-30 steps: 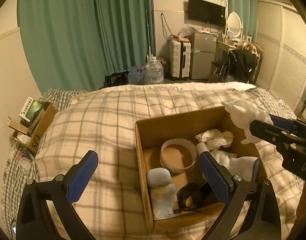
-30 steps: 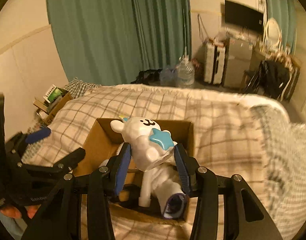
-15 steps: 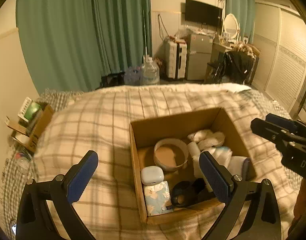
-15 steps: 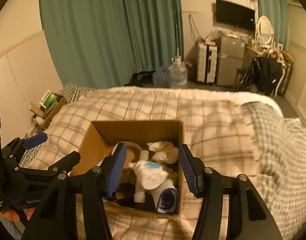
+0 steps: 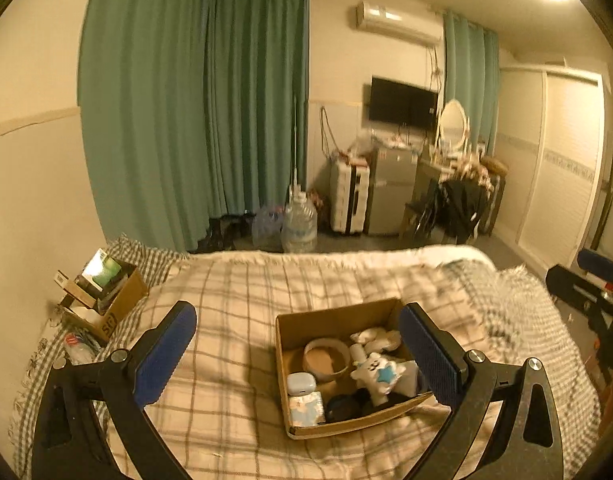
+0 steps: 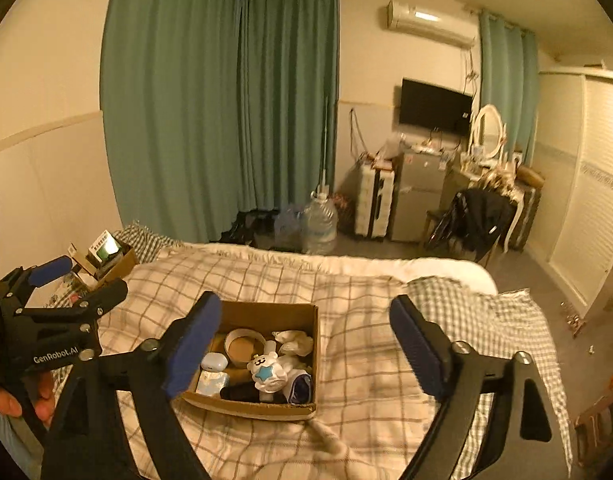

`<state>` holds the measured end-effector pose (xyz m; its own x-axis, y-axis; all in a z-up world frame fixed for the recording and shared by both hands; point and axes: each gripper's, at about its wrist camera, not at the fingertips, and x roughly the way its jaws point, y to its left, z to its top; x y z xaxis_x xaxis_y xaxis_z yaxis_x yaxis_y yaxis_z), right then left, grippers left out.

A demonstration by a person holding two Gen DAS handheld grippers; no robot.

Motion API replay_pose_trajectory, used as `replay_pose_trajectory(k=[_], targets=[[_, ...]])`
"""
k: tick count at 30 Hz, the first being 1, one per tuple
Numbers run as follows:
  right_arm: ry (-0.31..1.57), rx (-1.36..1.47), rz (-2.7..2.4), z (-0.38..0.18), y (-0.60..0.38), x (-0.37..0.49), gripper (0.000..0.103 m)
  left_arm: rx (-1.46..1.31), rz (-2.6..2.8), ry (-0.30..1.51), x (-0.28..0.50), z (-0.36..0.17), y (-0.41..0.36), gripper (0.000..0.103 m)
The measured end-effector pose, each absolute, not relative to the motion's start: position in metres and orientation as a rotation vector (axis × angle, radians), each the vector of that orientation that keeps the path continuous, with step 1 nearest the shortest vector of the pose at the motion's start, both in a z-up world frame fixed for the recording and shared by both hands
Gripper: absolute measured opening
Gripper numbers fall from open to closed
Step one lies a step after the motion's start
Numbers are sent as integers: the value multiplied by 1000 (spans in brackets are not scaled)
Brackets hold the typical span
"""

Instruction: Organize objects

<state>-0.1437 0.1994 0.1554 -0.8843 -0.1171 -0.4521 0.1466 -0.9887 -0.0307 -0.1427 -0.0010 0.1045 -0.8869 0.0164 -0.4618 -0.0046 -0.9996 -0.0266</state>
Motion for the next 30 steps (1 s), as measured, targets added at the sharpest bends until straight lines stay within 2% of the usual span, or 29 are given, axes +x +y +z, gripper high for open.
replay_pose_trajectory(k=[8, 11, 17, 21, 25, 30], targets=[[39, 565, -2934, 155, 201, -91, 103, -628, 3071, -30, -94, 104, 3, 103], [30, 546, -2948, 142, 205, -86, 103, -621, 3090, -21, -87, 94, 4, 103], [172, 479, -3009, 96, 200, -87, 103, -635, 3097, -26, -85, 52, 1, 103], [123, 492, -3012, 55, 202, -95, 103, -644, 3145, -20, -84, 21, -2, 103], [178, 544, -3050, 24, 200, -100, 103, -621, 3163, -14, -74, -5, -1, 103], [165, 567, -3049, 17, 203, -106, 103, -678, 3137, -42, -76, -22, 2, 103]])
